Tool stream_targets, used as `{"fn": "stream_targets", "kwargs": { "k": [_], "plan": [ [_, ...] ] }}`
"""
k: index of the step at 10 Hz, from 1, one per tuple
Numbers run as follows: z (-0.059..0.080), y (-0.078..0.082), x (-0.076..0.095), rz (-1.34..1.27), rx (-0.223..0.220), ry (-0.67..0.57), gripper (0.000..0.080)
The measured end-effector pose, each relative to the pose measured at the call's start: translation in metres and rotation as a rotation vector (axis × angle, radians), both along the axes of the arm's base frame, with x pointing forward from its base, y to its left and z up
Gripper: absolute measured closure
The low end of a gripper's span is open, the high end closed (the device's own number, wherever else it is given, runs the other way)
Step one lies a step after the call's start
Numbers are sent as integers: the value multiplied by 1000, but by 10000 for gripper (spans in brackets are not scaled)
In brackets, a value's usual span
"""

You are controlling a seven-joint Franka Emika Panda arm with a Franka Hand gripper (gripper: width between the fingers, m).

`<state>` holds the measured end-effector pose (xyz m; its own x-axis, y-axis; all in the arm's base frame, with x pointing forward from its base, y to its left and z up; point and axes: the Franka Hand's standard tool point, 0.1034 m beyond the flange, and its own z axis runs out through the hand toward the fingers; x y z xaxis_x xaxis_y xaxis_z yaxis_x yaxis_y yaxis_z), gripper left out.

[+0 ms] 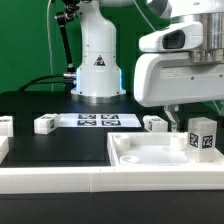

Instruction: Assemble square table

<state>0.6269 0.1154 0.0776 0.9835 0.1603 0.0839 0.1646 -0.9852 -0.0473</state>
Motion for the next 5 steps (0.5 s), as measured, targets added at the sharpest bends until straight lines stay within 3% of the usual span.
{"fn": "stream_targets", "kwargs": {
  "k": [1, 2, 5],
  "plan": [
    [0, 0, 0, -14, 1, 1, 364],
    [0, 0, 0, -50, 5, 3, 512],
    [0, 0, 0, -261, 28, 14, 509]
  ]
}}
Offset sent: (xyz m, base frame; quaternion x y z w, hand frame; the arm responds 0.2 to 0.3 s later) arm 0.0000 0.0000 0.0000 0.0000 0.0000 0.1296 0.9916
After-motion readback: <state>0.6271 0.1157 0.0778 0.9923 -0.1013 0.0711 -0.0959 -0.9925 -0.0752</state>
